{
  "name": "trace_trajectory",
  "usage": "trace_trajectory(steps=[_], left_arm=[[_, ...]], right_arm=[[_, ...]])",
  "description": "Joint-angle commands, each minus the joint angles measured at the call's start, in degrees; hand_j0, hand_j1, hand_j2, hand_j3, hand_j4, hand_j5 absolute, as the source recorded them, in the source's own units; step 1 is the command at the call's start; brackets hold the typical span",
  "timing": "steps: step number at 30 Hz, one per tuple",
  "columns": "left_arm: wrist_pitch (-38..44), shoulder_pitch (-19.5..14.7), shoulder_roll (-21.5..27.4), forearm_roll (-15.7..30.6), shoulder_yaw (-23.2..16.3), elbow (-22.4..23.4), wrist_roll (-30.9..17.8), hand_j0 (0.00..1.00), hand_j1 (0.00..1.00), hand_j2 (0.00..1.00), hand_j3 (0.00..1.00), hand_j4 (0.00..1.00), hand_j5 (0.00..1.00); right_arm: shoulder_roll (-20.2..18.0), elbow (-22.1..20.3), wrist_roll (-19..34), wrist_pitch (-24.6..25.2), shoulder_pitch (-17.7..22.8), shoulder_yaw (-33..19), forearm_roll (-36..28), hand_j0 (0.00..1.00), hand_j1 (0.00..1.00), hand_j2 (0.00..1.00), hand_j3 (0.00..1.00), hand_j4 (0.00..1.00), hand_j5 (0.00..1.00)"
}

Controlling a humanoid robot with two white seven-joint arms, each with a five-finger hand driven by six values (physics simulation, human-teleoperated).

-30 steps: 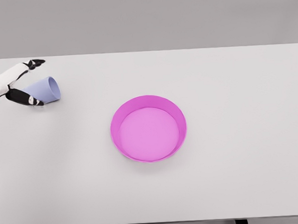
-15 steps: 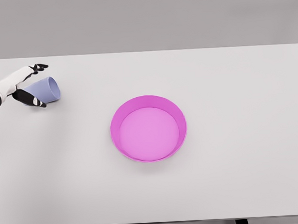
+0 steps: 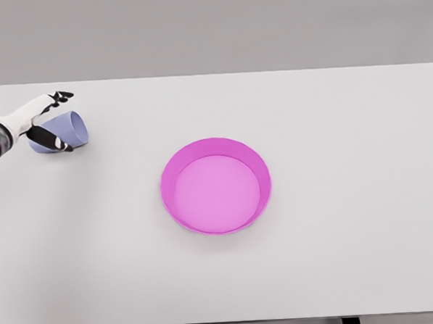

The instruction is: Flip the cup with left arm and place it on the plate

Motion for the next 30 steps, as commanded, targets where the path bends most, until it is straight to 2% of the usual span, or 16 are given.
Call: trace_trajectory(steps=[1,21,24,30], left_arm=[[-0.04,0.0,-0.47,-0.17,-0.18,0.7,0.02,1.0,1.0,1.0,1.0,1.0,1.0],[-0.04,-0.26,-2.85,-2.36,-0.61,5.27,0.28,1.0,1.0,1.0,1.0,1.0,1.0],[-0.04,-1.14,-3.46,-2.63,-1.49,6.15,0.28,1.0,1.0,1.0,1.0,1.0,1.0],[-0.04,-1.14,-3.99,-2.71,-1.93,6.15,0.37,1.0,1.0,1.0,1.0,1.0,1.0]], right_arm=[[0.0,0.01,-0.05,0.0,0.0,0.01,0.01,1.0,1.0,1.0,1.0,1.0,1.0],[0.0,0.01,0.04,0.0,0.0,0.01,0.01,1.0,1.0,1.0,1.0,1.0,1.0],[0.0,0.01,0.04,0.0,0.0,0.01,0.01,1.0,1.0,1.0,1.0,1.0,1.0],[0.0,0.01,0.04,0.0,0.0,0.01,0.01,1.0,1.0,1.0,1.0,1.0,1.0]])
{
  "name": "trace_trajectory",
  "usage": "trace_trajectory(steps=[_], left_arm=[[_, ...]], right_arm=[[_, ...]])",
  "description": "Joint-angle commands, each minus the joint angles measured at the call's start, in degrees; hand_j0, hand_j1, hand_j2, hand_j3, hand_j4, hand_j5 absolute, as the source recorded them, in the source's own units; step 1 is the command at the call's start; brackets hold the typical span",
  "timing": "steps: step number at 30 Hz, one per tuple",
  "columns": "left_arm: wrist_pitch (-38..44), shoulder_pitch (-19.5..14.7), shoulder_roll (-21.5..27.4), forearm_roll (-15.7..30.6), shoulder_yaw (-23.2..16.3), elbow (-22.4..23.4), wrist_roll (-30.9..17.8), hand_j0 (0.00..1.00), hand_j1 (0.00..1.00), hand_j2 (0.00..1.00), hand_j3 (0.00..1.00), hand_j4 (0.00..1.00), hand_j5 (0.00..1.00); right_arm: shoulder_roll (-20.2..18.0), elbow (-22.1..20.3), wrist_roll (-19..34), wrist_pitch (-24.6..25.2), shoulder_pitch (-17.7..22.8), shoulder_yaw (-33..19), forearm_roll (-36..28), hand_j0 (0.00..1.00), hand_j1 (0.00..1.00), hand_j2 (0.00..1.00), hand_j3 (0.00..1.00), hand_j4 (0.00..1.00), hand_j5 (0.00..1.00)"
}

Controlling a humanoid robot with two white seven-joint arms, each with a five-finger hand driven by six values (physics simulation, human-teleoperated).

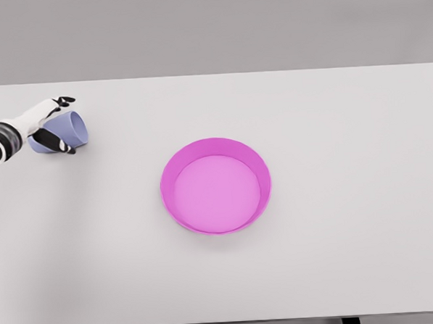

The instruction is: Flip the cup with left arm and place it on the plate

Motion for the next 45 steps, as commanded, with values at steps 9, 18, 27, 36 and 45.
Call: trace_trajectory(steps=[9,18,27,36,45], left_arm=[[-0.04,0.0,-0.32,-1.46,-0.57,0.68,0.26,1.0,1.0,1.0,1.0,1.0,1.0],[-0.04,0.18,-0.32,-4.0,-1.28,0.77,0.35,1.0,1.0,1.0,1.0,1.0,1.0],[-0.04,0.09,-0.32,-5.15,-2.16,0.77,0.35,0.91,0.91,0.91,0.91,0.91,0.91],[-0.04,0.09,-0.32,-5.06,-2.07,0.33,0.35,0.79,0.79,0.79,0.79,0.79,0.79],[-0.48,0.0,-0.32,-4.62,-1.81,0.06,0.35,0.8,0.8,0.8,0.8,0.8,0.8]], right_arm=[[0.0,0.01,-0.05,0.0,0.0,0.01,0.01,1.0,1.0,1.0,1.0,1.0,1.0],[0.0,0.01,0.04,0.0,0.0,0.01,0.01,1.0,1.0,1.0,1.0,1.0,1.0],[0.0,0.01,-0.05,0.0,0.0,0.01,0.01,1.0,1.0,1.0,1.0,1.0,1.0],[0.0,0.01,-0.05,0.0,0.0,0.01,0.01,1.0,1.0,1.0,1.0,1.0,1.0],[0.0,0.01,0.04,0.0,0.0,0.01,0.01,1.0,1.0,1.0,1.0,1.0,1.0]])
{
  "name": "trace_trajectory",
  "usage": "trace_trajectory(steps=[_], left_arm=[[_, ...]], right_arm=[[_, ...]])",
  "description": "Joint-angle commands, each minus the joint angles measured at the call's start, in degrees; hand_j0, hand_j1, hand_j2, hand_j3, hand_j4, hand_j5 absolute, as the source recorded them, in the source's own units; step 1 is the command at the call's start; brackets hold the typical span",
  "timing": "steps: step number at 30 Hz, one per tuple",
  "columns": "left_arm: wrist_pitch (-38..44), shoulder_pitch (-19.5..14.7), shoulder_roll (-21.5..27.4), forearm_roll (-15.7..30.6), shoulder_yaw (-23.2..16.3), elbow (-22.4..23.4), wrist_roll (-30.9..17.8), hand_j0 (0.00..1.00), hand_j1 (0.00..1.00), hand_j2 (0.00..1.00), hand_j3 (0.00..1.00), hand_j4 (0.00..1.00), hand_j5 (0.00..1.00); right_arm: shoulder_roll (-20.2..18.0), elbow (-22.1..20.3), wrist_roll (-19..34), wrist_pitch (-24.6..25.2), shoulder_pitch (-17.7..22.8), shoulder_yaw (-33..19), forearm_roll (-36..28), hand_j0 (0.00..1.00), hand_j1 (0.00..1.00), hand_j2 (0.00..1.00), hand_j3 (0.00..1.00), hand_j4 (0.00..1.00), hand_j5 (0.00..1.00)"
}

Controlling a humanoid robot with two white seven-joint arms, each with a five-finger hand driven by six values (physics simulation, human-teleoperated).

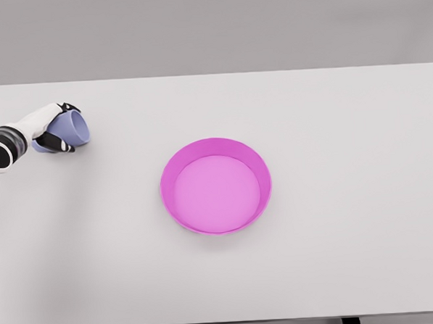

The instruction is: Flip the cup with left arm and place it on the plate

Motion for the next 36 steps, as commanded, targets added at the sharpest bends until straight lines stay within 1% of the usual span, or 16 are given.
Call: trace_trajectory(steps=[1,11,14,17,20,23,24,26,27,28,31,36], left_arm=[[-0.28,0.0,-0.05,-0.04,0.15,-0.03,0.02,0.8,0.8,0.8,0.8,0.8,0.8],[-0.55,0.0,0.04,0.22,0.41,-0.12,-0.07,0.79,0.79,0.79,0.79,0.79,0.79],[-0.64,0.09,0.3,1.89,1.12,-0.65,0.02,0.79,0.79,0.79,0.79,0.79,0.79],[-0.72,0.44,0.39,2.5,2.96,-2.05,0.02,0.79,0.79,0.79,0.79,0.79,0.79],[-1.6,0.44,0.66,4.44,3.4,-2.58,0.11,0.79,0.79,0.79,0.79,0.79,0.79],[-1.69,0.44,0.39,4.53,3.75,-2.84,0.02,0.79,0.79,0.79,0.79,0.79,0.79],[-1.69,0.53,0.39,4.53,4.46,-2.93,0.02,0.79,0.79,0.79,0.79,0.79,0.79],[-1.78,0.53,0.39,4.62,4.46,-3.02,0.02,0.78,0.78,0.78,0.78,0.78,0.78],[-2.57,0.53,0.39,4.62,4.54,-3.2,0.02,0.73,0.73,0.73,0.73,0.73,0.73],[-3.45,0.53,0.39,4.53,4.72,-3.37,0.02,0.73,0.73,0.73,0.73,0.73,0.73],[-3.71,0.44,0.3,4.62,4.81,-3.55,0.02,0.77,0.77,0.77,0.77,0.77,0.77],[-6.26,0.53,0.22,5.32,6.13,-4.86,0.02,0.77,0.77,0.77,0.77,0.77,0.77]], right_arm=[[0.0,0.01,0.02,0.0,0.0,0.01,0.01,1.0,1.0,1.0,1.0,1.0,1.0],[0.0,0.01,-0.06,0.0,0.0,0.01,0.01,1.0,1.0,1.0,1.0,1.0,1.0],[0.0,0.01,0.02,0.0,0.0,0.01,0.01,1.0,1.0,1.0,1.0,1.0,1.0],[0.0,0.01,0.02,0.0,0.0,0.01,0.01,1.0,1.0,1.0,1.0,1.0,1.0],[0.0,0.01,0.02,0.0,0.0,0.01,0.01,1.0,1.0,1.0,1.0,1.0,1.0],[0.0,0.01,0.02,0.0,0.0,0.01,0.01,1.0,1.0,1.0,1.0,1.0,1.0],[0.0,0.01,0.02,0.0,0.0,0.01,0.01,1.0,1.0,1.0,1.0,1.0,1.0],[0.0,0.01,0.02,0.0,0.0,0.01,0.01,1.0,1.0,1.0,1.0,1.0,1.0],[0.0,0.01,0.02,0.0,0.0,0.01,0.01,1.0,1.0,1.0,1.0,1.0,1.0],[0.0,0.01,0.02,0.0,0.0,0.01,0.01,1.0,1.0,1.0,1.0,1.0,1.0],[0.0,0.01,0.02,0.0,0.0,0.01,0.01,1.0,1.0,1.0,1.0,1.0,1.0],[0.0,0.01,0.02,0.0,0.0,0.01,0.01,1.0,1.0,1.0,1.0,1.0,1.0]])
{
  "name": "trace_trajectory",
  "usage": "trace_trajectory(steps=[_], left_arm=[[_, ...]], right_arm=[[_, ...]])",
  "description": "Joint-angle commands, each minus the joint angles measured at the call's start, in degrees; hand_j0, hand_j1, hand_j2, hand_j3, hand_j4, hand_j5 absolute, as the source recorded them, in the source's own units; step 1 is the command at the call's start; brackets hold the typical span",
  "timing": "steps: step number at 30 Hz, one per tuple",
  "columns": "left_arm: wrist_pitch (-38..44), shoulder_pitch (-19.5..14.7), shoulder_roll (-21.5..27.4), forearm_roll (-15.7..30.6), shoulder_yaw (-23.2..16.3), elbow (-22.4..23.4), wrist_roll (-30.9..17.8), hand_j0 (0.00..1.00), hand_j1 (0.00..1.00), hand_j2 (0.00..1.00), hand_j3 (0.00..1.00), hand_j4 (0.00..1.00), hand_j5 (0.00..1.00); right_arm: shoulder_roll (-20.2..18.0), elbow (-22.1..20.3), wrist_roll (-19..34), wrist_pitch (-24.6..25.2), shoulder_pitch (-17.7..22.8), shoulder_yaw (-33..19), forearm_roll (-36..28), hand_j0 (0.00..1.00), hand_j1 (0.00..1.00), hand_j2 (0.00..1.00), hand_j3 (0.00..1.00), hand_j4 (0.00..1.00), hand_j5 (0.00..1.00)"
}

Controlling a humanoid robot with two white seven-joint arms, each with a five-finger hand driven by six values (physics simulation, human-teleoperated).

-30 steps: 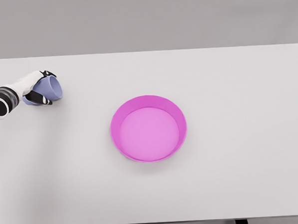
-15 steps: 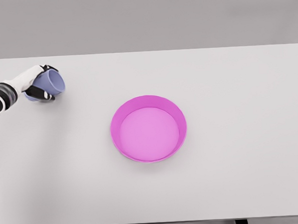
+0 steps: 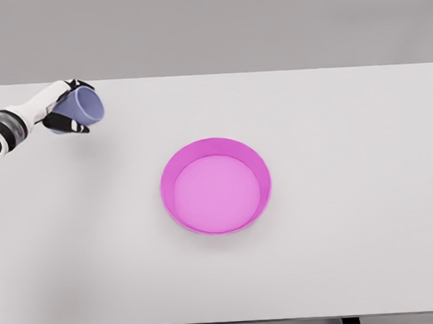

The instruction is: Flip the cup with left arm and place it on the plate

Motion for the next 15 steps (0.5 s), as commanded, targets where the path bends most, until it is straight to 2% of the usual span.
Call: trace_trajectory(steps=[1,7,15], left_arm=[[-1.08,0.0,0.01,0.23,0.49,-0.93,0.11,0.77,0.77,0.77,0.77,0.77,0.77],[-5.47,0.18,0.01,1.9,1.81,-2.77,0.11,0.77,0.77,0.77,0.77,0.77,0.77],[-9.34,1.58,-0.52,6.82,3.13,-4.97,0.11,0.77,0.77,0.77,0.77,0.77,0.77]], right_arm=[[0.0,0.01,-0.05,0.0,0.0,0.01,0.01,1.0,1.0,1.0,1.0,1.0,1.0],[0.0,0.01,-0.05,0.0,0.0,0.01,0.01,1.0,1.0,1.0,1.0,1.0,1.0],[0.0,0.01,0.04,0.0,0.0,0.01,0.01,1.0,1.0,1.0,1.0,1.0,1.0]])
